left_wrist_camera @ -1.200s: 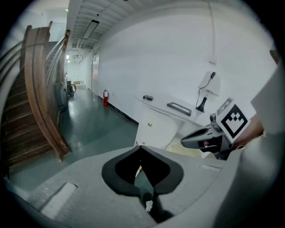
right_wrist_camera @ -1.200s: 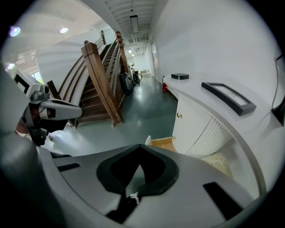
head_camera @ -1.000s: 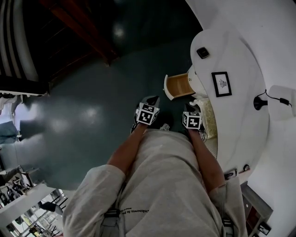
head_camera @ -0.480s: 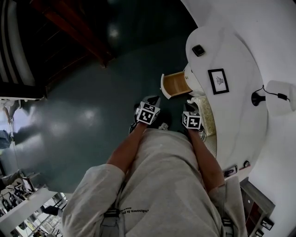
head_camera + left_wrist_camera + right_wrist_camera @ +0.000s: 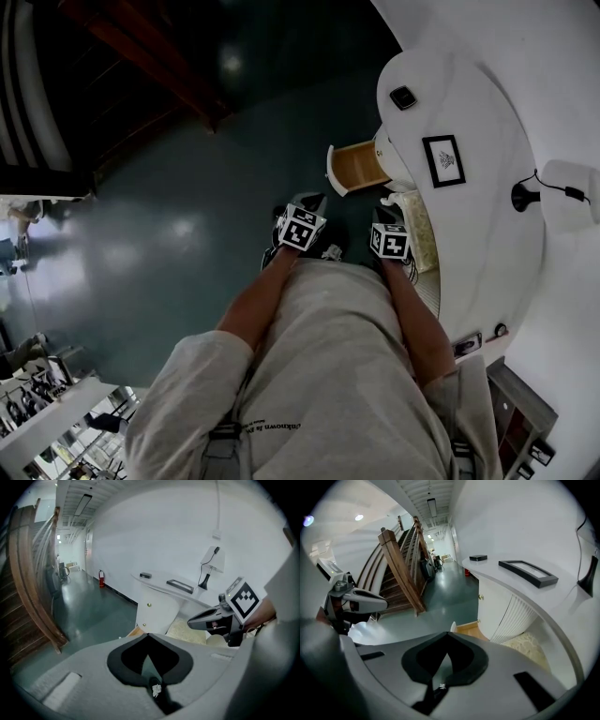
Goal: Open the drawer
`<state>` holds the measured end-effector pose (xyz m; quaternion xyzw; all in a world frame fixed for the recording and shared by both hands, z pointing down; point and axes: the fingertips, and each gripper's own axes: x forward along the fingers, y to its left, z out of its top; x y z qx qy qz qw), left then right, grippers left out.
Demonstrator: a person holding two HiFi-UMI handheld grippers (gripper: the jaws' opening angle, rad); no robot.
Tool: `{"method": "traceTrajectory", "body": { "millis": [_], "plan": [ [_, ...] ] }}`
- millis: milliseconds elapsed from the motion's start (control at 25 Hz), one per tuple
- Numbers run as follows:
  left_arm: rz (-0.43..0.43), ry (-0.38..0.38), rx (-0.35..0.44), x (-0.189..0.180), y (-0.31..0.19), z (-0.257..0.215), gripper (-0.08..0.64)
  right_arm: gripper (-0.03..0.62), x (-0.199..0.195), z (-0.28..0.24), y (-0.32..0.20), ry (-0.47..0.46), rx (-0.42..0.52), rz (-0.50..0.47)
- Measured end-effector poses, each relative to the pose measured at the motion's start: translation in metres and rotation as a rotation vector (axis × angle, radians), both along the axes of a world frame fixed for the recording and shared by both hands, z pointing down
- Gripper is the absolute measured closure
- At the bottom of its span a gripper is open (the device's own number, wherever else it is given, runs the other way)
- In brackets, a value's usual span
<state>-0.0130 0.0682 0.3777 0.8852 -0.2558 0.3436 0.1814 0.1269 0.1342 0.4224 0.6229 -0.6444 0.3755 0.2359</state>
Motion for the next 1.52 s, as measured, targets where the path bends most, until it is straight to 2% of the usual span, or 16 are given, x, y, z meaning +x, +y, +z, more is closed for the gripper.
{"method": "traceTrajectory", "body": {
  "millis": [400,640,840,1280,1520],
  "plan": [
    [0.001,-0.002,-0.013,0.002,0.01,0.003,0.549,0.577,0.004,0.0,0.011,0.001,0.002,0.012],
    [-0.016,0.013,-0.049,0.004,0.016,0.0,0.549,0.577,0.004,-0.003,0.014,0.013,0.023,-0.006],
    [-0.038,0.025,-0.042,0.003,0.014,0.0,0.55,0.577,0.006,-0.003,0.014,0.01,0.027,-0.006],
    [-0.022,0.044,-0.019,0.007,0.015,-0.007,0.549,0.577,0.002,-0.005,0.01,0.023,0.035,-0.053],
    [-0.039,0.082,-0.012,0.005,0.01,-0.013,0.55,0.577,0.001,-0.013,0.003,0.048,0.081,-0.072]
  ]
}}
